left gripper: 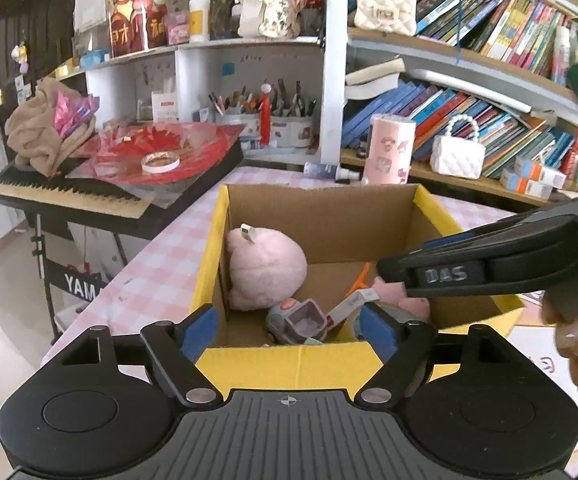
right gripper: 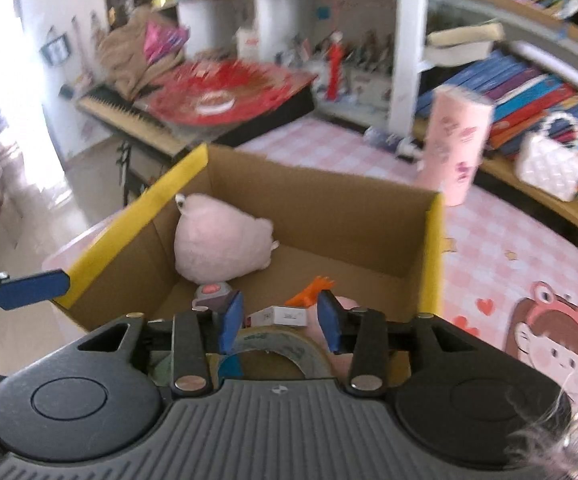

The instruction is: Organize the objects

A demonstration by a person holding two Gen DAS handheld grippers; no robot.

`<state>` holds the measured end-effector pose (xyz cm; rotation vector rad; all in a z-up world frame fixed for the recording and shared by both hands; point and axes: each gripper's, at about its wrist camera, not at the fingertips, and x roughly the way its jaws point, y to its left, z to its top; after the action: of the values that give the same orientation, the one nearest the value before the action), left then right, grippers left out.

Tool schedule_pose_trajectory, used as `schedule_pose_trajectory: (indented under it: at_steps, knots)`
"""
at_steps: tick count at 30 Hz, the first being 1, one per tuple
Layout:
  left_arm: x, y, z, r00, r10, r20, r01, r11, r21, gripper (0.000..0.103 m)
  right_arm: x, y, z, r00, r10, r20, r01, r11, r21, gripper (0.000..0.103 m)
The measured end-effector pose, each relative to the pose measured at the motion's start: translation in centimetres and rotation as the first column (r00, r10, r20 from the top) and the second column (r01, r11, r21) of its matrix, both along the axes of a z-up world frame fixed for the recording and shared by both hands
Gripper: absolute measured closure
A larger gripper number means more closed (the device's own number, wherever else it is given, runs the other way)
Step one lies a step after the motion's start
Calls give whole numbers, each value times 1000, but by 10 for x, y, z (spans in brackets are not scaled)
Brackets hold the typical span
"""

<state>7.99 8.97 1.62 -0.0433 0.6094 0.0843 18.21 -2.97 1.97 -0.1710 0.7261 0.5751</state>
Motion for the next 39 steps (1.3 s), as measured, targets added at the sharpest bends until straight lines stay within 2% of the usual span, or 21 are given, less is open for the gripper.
schedule_pose_trajectory:
  at_steps: [7, 14, 19, 26, 32, 39]
  knots:
    - [-30, 0, 13, 999, -30, 44, 31, 999, -17, 12, -53, -31, 25, 982, -157, 107, 153, 987, 44, 47]
    - [-62, -8, 14, 996, -69, 53, 70, 997, -11, 9, -114, -60, 30, 941, -303, 149, 293, 952, 87, 46]
    - [-78, -21, 9, 992, -121, 37, 122, 992, -25, 9, -156, -82, 23, 893, -422, 158, 414, 907, 84, 44]
    - [-99, -49, 4, 979, -202, 16, 202, 979, -17, 6, -199, -110, 6, 825, -546, 144, 549, 836, 26, 41]
    - [-108, -72, -1, 964, -266, 1, 266, 964, -11, 6, -224, -128, -6, 757, -635, 157, 642, 766, 1, 28]
    - [-112, -100, -3, 952, -307, -6, 307, 952, 6, 3, -240, -148, -15, 705, -691, 163, 700, 714, -4, 16]
